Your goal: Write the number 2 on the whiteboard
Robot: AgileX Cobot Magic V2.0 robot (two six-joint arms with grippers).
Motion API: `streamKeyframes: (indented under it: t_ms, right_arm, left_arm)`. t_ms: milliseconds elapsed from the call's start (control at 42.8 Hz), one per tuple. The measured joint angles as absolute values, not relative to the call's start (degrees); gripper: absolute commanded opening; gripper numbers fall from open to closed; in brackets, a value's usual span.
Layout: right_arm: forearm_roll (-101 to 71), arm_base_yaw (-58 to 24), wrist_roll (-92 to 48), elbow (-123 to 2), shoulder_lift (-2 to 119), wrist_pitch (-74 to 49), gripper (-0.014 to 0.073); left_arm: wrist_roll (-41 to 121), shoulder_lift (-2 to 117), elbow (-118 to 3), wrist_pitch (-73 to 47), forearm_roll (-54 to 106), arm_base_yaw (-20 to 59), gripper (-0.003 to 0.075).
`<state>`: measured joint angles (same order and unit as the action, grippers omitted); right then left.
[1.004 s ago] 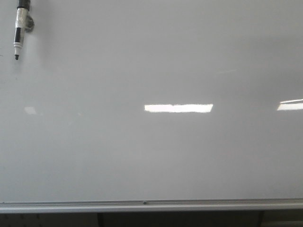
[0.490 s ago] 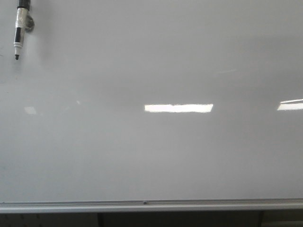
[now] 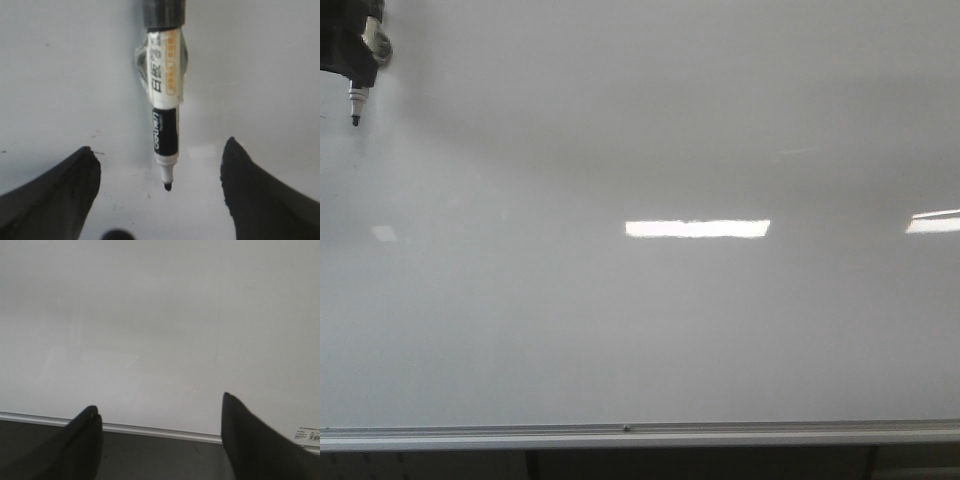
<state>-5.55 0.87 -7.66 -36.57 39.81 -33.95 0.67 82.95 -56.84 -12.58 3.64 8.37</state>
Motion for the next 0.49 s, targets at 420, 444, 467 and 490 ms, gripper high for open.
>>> streamKeyframes:
  t_ms: [420,444,467,490]
  right_arm:
    - [-5.55,0.87,-7.66,-36.57,39.81,-33.87,0.0526]
    - [-5.55,0.87,-7.66,-36.57,39.81,-33.87,0.0526]
    - [-5.55,0.87,-7.66,-36.57,39.81,-33.87,0.0526]
    - [-5.55,0.87,-7.66,-36.57,39.81,-33.87,0.0526]
  left_arm:
    - [0.67,89.34,-61.26,-11.55,3.77,8.61,0.0493]
    - [0.67,89.65,-61.26,-11.44,3.77,8.61,0.0492]
    - [0.67,89.87,-61.26,-11.44,3.77,8.61,0.0491]
    - [0.67,89.97,-61.26,-11.44,3.77,8.61,0.0488]
